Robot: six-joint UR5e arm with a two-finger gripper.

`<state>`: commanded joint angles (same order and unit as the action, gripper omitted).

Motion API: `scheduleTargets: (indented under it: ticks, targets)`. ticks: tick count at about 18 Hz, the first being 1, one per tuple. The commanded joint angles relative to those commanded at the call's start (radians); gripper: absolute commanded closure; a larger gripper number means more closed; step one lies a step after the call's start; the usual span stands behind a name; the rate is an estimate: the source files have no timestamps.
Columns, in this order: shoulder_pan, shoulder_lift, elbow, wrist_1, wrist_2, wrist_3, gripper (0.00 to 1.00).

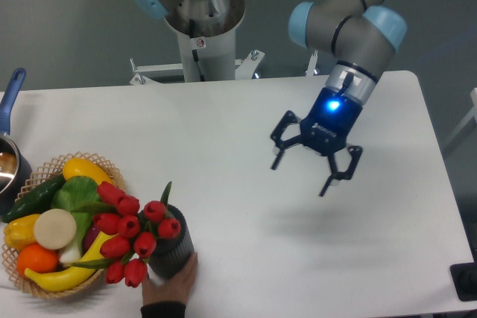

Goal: Insert the flowers into the vase

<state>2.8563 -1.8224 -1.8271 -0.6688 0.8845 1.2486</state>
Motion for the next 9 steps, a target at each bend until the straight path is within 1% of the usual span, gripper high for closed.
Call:
scheduleTargets:
  ticks: [3, 6, 7, 9]
  targets:
    - [0.012, 0.003, 0.009, -0.005, 0.186, 0.024, 0.0]
    - [0.05, 0.002, 0.002, -0.015, 0.269, 0.156, 0.0]
    - [0.066, 0.003, 0.002, -0.034, 0.289, 0.213, 0.0]
    - [0.084, 0.003, 0.008, -0.093, 0.362, 0.287, 0.0]
